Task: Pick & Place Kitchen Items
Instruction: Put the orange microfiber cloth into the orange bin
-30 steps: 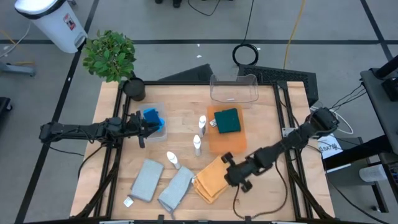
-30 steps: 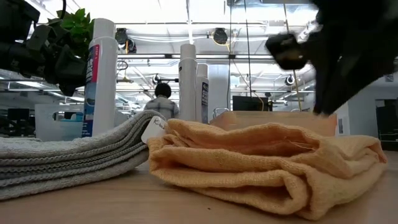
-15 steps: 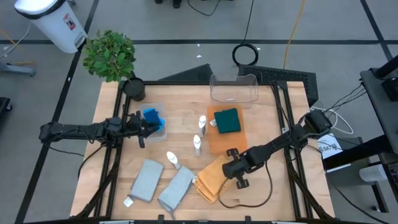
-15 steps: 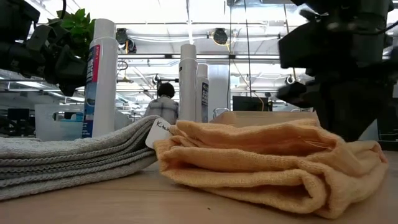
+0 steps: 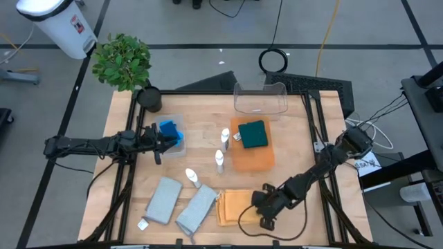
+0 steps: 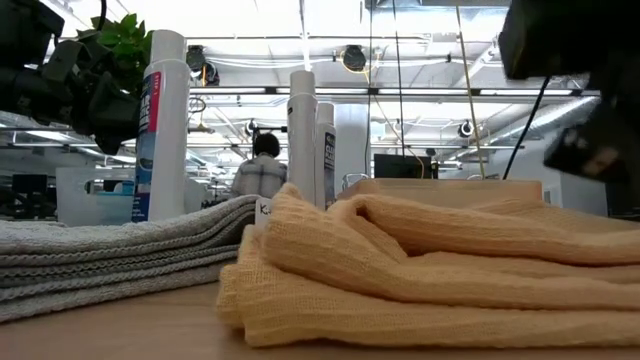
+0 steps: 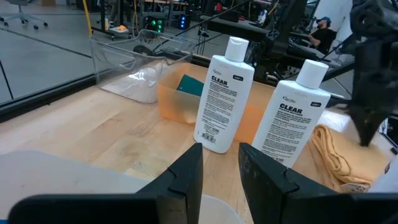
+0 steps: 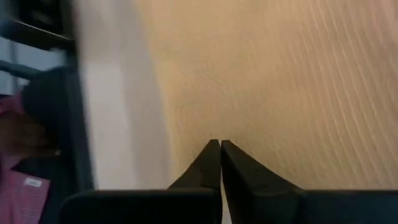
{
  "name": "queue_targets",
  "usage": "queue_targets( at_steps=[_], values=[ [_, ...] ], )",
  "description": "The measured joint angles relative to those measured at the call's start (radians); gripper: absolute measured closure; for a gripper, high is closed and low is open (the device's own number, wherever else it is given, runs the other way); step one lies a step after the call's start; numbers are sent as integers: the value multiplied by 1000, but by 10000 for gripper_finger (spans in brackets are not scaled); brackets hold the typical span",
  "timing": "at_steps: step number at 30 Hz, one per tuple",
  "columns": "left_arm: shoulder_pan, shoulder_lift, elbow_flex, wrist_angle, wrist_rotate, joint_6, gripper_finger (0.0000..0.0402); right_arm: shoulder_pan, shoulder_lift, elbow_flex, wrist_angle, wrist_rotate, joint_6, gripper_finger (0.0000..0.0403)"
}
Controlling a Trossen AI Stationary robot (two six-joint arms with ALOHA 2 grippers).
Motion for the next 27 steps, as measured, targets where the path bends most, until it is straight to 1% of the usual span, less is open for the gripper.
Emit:
queue_targets(
  at_steps=[2,4,6,8,10,12,16,19,22,25,27],
  values=[
    [0,0,0,0,0,0,293,4,-29,0,3,27,-21,403],
    [0,0,0,0,0,0,293,13,-64,0,-34,59,-30,402],
    [0,0,0,0,0,0,293,21,-101,1,-88,91,-24,397],
    [0,0,0,0,0,0,293,37,-135,1,-170,130,-6,383],
    [0,0,0,0,0,0,293,57,-158,1,-242,178,34,360],
    [0,0,0,0,0,0,293,74,-171,1,-300,223,79,328],
    [0,0,0,0,0,0,293,100,-176,1,-355,292,118,245],
    [0,0,0,0,0,0,293,104,-177,-10,-358,286,139,183],
    [0,0,0,0,0,0,293,104,-177,-45,-343,264,235,136],
    [0,0,0,0,0,0,293,104,-177,-115,-262,208,317,108],
    [0,0,0,0,0,0,293,111,-177,-176,-152,164,363,100]
  ],
)
